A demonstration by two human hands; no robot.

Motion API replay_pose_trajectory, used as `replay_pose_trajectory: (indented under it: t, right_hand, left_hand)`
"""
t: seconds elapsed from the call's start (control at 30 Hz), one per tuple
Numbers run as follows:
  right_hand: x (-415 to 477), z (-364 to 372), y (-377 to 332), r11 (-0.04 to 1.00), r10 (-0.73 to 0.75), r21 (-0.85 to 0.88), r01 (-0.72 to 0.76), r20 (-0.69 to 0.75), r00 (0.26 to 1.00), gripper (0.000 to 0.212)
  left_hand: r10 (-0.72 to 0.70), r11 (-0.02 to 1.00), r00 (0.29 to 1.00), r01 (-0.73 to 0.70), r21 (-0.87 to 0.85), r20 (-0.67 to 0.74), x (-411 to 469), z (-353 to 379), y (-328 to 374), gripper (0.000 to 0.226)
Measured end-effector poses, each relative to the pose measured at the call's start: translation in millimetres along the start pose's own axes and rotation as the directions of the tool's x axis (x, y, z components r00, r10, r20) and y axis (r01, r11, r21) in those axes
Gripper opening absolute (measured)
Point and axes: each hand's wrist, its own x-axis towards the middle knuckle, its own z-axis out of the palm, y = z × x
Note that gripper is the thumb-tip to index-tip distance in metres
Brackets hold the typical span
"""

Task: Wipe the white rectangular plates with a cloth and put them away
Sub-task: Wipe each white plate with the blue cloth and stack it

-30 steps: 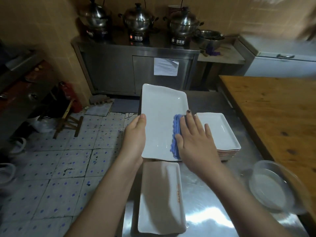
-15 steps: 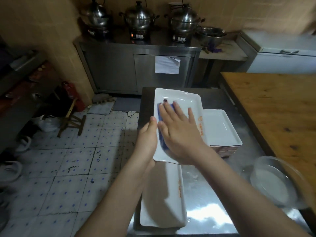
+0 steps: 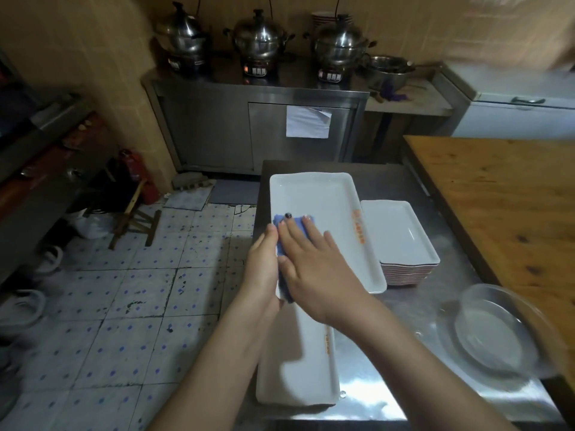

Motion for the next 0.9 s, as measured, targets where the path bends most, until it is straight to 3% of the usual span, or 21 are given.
replay_pose_trajectory:
  t: [0.13, 0.37, 0.53, 0.6, 0.67, 0.73, 0.8, 0.9]
  right_hand:
    - [-26, 0, 12, 0.998, -0.012, -0.065, 0.015, 0.056, 0.998, 0.052]
    - [-48, -8, 57, 0.935, 0.103, -0.333, -0.119, -0.064, 0.993, 0.054]
    - [-28, -15, 64, 0.924, 0.254, -0.251, -0.287, -0.157, 0.955, 0.055]
    - [-34, -10, 59, 0.948, 0.190, -0.233, -0.217, -0.131, 0.973, 0.057]
    - [-51, 0, 49, 0.968, 0.031, -0.245, -0.046, -0.063, 0.998, 0.060]
    - [-67, 10, 38, 0.985, -0.086, -0.149, 0.084, -0.005, 0.996, 0.059]
    - [-71, 14, 32, 0.989, -0.118, -0.093, 0.117, -0.006, 0.993, 0.057]
    - [-63, 9, 37, 0.986, -0.048, -0.162, 0.034, -0.088, 0.995, 0.055]
  left_hand:
    - [0.038, 0.992, 0.998, -0.031, 0.126, -0.049, -1, -8, -6, 0.040]
    - [0.083, 0.970, 0.996, -0.070, 0.232, -0.043, -16, -10, -15, 0.031]
    - [0.086, 0.952, 0.996, -0.087, 0.294, 0.014, -37, -2, -26, 0.029]
    - [0.111, 0.950, 0.994, -0.106, 0.293, 0.001, -41, -2, -23, 0.029]
    - [0.125, 0.955, 0.992, -0.117, 0.273, -0.015, -45, -1, -21, 0.029]
    - [0.124, 0.956, 0.992, -0.109, 0.271, -0.039, -51, 0, -23, 0.031]
    - [0.120, 0.952, 0.991, -0.100, 0.289, -0.054, -59, 1, -29, 0.032]
    - [0.133, 0.950, 0.990, -0.113, 0.292, -0.050, -71, 3, -38, 0.030]
